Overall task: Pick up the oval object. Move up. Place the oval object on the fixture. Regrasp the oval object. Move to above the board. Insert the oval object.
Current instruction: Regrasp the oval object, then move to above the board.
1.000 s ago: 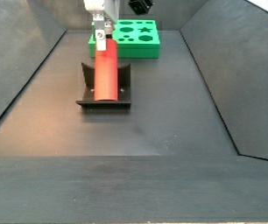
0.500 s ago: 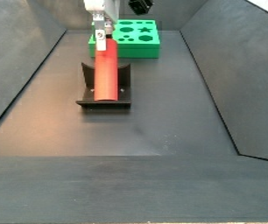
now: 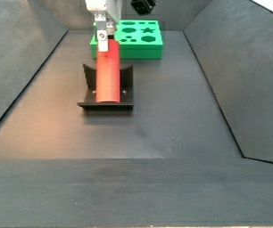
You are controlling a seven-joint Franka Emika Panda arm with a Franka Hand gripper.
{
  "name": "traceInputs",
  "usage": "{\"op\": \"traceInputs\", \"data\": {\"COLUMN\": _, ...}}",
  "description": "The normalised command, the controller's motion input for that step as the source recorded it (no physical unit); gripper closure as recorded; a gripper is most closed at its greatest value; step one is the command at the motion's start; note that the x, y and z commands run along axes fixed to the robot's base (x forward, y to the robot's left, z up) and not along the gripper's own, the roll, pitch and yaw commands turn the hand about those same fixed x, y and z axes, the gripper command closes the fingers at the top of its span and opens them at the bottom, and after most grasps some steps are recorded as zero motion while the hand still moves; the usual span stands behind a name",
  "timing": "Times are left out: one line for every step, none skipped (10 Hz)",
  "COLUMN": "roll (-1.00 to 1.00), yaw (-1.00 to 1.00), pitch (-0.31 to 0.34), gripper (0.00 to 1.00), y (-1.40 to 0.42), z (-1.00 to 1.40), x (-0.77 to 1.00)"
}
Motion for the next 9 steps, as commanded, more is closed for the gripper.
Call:
{"op": "traceInputs", "data": {"roll": -0.04, "yaw": 0.06, "pitch": 0.204, "gripper": 0.0, "y": -0.01, "z": 0.0, "x": 0.08}}
{"op": "traceInputs", "data": {"roll": -0.04, "yaw": 0.06, "pitch": 0.204, "gripper": 0.0, "y": -0.01, "z": 0.0, "x": 0.08}}
{"op": "traceInputs", "data": {"roll": 0.0, "yaw": 0.0, "pitch": 0.0, "gripper": 1.0, "y": 0.5, "z": 0.17, "x": 0.0}}
{"op": "traceInputs", "data": {"roll": -0.17, "yaw": -0.28, "pitch": 0.11, "gripper": 1.0, "y": 0.21, "z": 1.0, "x": 0.01}}
{"op": "traceInputs", "data": {"roll": -0.17, "yaw": -0.26, "pitch": 0.127, "gripper": 1.0, "y": 0.2, "z": 1.0, "x": 0.0}}
{"op": "traceInputs", "data": {"roll": -0.16, "yaw": -0.19, "pitch": 0.155, "gripper": 1.0, "y": 0.19, "z": 1.0, "x": 0.0}}
{"op": "traceInputs", "data": {"roll": -0.14, "yaw": -0.14, "pitch": 0.167, "gripper": 1.0, "y": 0.18, "z": 1.0, "x": 0.0}}
{"op": "traceInputs", "data": {"roll": -0.09, "yaw": -0.05, "pitch": 0.192, "gripper": 1.0, "y": 0.17, "z": 1.0, "x": 0.0}}
{"op": "traceInputs", "data": {"roll": -0.08, "yaw": -0.02, "pitch": 0.189, "gripper": 1.0, "y": 0.16, "z": 1.0, "x": 0.0}}
